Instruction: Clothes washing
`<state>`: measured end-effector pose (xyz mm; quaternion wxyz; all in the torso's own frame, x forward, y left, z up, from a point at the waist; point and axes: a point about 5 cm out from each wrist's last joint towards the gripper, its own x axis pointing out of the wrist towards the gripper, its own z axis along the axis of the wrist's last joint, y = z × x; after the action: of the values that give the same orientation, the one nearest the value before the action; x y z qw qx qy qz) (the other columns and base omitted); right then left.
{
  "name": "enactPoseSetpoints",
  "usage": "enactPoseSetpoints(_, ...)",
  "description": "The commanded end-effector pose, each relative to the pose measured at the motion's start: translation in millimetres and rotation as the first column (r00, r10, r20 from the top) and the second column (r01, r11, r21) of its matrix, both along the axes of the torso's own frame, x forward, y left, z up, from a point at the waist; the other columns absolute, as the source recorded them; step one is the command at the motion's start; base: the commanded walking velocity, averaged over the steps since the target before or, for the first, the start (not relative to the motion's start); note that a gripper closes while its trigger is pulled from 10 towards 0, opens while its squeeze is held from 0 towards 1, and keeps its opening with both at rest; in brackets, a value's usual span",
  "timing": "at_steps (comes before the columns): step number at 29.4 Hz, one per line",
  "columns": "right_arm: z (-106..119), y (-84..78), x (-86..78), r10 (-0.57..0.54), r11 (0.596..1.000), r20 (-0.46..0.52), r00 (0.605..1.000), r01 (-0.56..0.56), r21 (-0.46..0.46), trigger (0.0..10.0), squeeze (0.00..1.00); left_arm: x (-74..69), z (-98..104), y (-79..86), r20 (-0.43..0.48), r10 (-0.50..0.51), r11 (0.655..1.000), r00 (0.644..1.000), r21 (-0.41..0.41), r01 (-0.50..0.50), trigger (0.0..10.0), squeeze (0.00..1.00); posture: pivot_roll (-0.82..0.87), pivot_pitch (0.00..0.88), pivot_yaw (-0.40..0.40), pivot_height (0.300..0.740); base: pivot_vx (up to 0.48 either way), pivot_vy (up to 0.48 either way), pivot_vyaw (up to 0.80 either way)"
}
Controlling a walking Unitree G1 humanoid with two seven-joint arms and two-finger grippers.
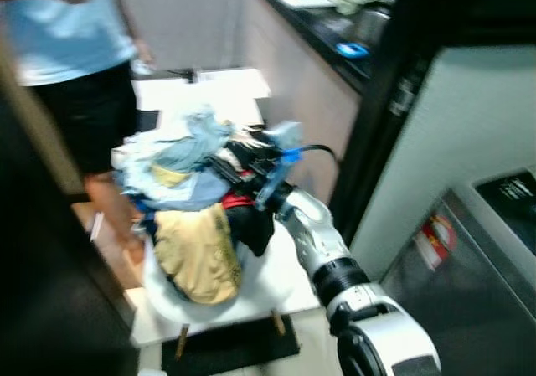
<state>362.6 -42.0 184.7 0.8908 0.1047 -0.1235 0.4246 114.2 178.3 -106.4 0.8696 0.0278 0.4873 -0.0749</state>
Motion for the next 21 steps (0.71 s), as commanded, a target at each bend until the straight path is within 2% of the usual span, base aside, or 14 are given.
enactPoseSetpoints(1, -1, 9.9, -4.3, 0.039, 0.999, -0.002, 0.999, -0.039, 0.007, 10.0, 0.0, -9.3, -3, 0.3, -0.036, -0.011, 1.0, 0.999, 0.002, 0.011, 10.0, 0.0, 0.01, 0.0, -0.05, 0.74, 0.349, 0.0, 0.8)
enactPoseSetpoints(8, 0, 13.1, -4.8, 0.037, 0.999, -0.003, 0.999, -0.037, -0.027, 10.0, 0.0, -10.8, -3, 0.7, -0.045, -0.015, 1.0, 0.999, 0.006, 0.015, 10.0, 0.0, 0.01, 0.0, -0.049, 0.74, 0.352, 0.0, 0.0)
enactPoseSetpoints(12, 4, 16.8, -10.9, 0.113, 0.994, 0.012, 0.994, -0.113, -0.006, 10.0, 0.0, -11.2, -4, -0.2, -0.048, -0.017, 1.0, 0.999, 0.005, 0.018, 10.0, 0.0, 0.01, 0.0, -0.049, 0.74, 0.352, 0.0, 0.0)
enactPoseSetpoints(15, 6, 20.2, -16.1, 0.161, 0.986, 0.048, 0.986, -0.159, -0.043, 10.0, 0.0, -11.2, -4, -0.8, -0.048, -0.019, 1.0, 0.999, 0.004, 0.019, 10.0, 0.0, 0.01, 0.0, -0.049, 0.74, 0.35, 0.0, 0.8)
enactPoseSetpoints(19, 5, 22.0, -16.7, 0.161, 0.986, 0.039, 0.986, -0.159, -0.055, 10.0, 0.0, -11.6, -4, -1.1, -0.049, -0.018, 1.0, 0.999, 0.004, 0.019, 10.0, 0.0, 0.01, 0.0, -0.049, 0.74, 0.344, 0.0, 0.8)
enactPoseSetpoints(21, 2, 23.2, -16.1, 0.14, 0.987, 0.038, 0.989, -0.136, -0.091, 10.0, 0.0, -11.8, -4, -1.3, -0.049, -0.017, 1.0, 0.999, 0.003, 0.017, 10.0, 0.0, 0.01, 0.0, -0.049, 0.74, 0.281, 0.0, 0.0)
